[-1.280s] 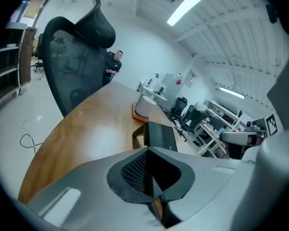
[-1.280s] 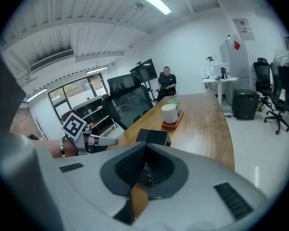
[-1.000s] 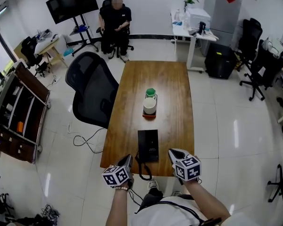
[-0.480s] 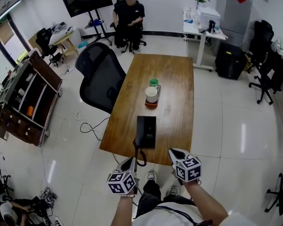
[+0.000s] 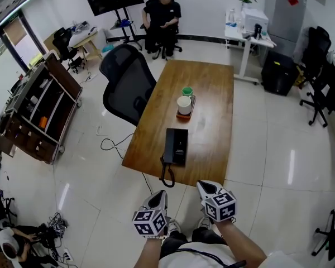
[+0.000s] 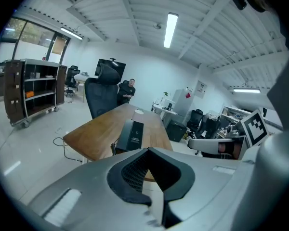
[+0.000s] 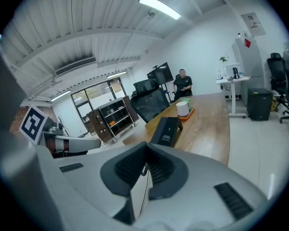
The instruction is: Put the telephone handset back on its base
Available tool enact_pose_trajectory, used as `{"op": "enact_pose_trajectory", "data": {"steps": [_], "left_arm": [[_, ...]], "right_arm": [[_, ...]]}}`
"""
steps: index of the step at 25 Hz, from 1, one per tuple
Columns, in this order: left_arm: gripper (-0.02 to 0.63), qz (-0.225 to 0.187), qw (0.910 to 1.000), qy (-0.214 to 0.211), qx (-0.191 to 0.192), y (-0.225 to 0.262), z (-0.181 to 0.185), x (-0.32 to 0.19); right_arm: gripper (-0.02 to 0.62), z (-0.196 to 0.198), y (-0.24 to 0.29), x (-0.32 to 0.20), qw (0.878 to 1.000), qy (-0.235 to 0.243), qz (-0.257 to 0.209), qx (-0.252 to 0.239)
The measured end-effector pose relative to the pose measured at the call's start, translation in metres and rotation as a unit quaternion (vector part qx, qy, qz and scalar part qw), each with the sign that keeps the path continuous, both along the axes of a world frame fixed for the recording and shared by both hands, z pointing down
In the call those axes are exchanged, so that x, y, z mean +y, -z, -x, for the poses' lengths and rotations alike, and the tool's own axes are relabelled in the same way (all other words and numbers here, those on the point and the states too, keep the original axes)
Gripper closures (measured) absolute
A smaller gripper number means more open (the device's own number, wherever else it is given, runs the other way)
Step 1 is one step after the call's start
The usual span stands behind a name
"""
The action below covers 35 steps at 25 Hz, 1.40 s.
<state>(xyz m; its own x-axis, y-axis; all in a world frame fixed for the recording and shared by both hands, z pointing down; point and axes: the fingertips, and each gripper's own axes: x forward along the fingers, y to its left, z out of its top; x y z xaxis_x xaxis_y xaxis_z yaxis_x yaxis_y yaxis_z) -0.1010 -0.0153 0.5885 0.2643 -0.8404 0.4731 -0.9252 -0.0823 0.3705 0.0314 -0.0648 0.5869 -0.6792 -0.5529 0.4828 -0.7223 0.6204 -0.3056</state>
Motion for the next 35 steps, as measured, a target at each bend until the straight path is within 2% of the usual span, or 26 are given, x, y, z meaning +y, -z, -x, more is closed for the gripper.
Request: {"op": "enact_pose_trajectory", "data": {"steps": [11,21,35], "left_arm": [[0.601,-0.021,0.9994,-0.025,0.014,0.009,0.019,0.003],[0.601,-0.037,0.9983,-0.032,0.033,0.015,0.03,0.006],[0.601,-0.04,0.998,-0.032,0.037,0.018,0.035,0.007]], "right_arm": [[0.591,0.003,0.016,0.023,0.999,-0.047,-0.016,0.008],[0.591,0.006,0.029,0.034,0.997,-0.059,-0.034,0.034],[0.591,0.011,0.034,0.035,0.996,-0.064,-0.044,0.034]]}}
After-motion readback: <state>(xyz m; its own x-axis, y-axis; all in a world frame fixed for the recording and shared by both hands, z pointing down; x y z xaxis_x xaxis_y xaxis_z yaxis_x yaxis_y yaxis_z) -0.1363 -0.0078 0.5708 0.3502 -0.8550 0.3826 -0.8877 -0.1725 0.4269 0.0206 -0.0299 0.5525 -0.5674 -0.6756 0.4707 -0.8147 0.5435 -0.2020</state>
